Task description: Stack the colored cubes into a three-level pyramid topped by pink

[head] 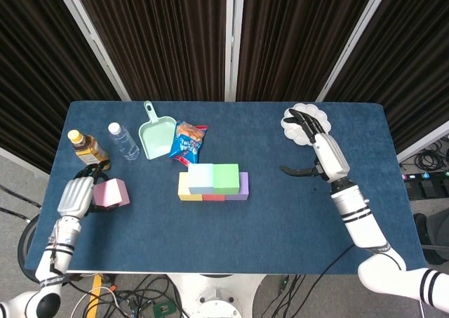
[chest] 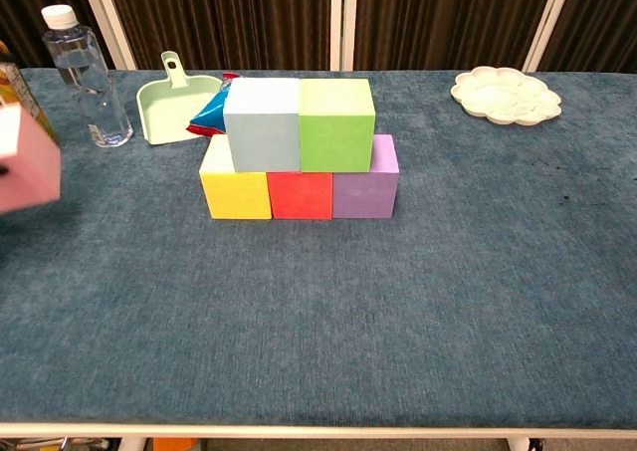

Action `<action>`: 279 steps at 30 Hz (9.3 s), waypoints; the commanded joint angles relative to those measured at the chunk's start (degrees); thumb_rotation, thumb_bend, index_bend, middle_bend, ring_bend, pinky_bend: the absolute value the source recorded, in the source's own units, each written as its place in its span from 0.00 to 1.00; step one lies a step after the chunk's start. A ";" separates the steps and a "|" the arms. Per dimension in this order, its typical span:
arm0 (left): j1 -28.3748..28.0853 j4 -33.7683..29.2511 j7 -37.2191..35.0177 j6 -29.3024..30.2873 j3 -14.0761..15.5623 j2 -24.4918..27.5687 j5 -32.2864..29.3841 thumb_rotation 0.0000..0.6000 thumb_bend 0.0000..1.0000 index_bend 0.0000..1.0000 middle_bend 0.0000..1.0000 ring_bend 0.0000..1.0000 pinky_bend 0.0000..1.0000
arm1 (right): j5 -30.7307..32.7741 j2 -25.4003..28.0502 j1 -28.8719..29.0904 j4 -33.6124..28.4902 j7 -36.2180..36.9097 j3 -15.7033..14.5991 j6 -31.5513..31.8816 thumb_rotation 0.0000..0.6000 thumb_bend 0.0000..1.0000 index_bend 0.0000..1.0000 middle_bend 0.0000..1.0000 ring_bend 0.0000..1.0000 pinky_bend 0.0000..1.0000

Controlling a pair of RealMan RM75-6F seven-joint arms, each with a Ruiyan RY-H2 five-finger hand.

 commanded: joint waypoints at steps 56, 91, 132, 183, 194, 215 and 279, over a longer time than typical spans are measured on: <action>-44.49 -9.31 24.38 -11.87 -10.68 -2.92 -40.41 1.00 0.11 0.11 0.58 0.18 0.19 | -0.63 1.54 -5.90 5.48 9.41 -0.32 2.78 1.00 0.06 0.00 0.17 0.00 0.00; -48.49 -11.09 24.21 -7.74 -9.58 -1.91 -48.14 1.00 0.11 0.11 0.58 0.18 0.19 | -1.17 0.99 -6.32 7.80 10.71 -0.60 2.06 1.00 0.06 0.00 0.17 0.00 0.00; -50.18 -11.33 25.44 -5.23 -11.01 -4.15 -53.75 1.00 0.11 0.09 0.43 0.19 0.19 | -1.94 0.17 -7.07 10.99 14.22 -1.60 1.10 1.00 0.06 0.00 0.17 0.00 0.00; -6.52 -5.11 -15.43 7.10 7.05 14.57 7.86 1.00 0.06 0.09 0.13 0.03 0.16 | 1.96 10.23 1.31 -11.50 -10.63 -1.22 -9.61 1.00 0.00 0.00 0.15 0.00 0.00; 0.41 4.21 -25.97 12.36 6.43 10.58 10.91 1.00 0.06 0.08 0.13 0.03 0.16 | 11.54 4.46 10.39 -12.60 -24.33 -0.23 -12.60 1.00 0.00 0.00 0.15 0.00 0.00; 4.49 13.91 -33.92 10.09 4.76 6.96 12.24 1.00 0.06 0.08 0.13 0.03 0.16 | 20.99 -7.18 19.22 -4.90 -29.72 0.28 -11.75 1.00 0.00 0.00 0.23 0.00 0.00; 6.15 16.65 -33.54 5.30 2.00 4.10 13.09 1.00 0.06 0.08 0.13 0.03 0.16 | 19.58 -12.23 20.81 1.11 -27.55 -0.75 -11.57 1.00 0.19 0.00 0.40 0.00 0.00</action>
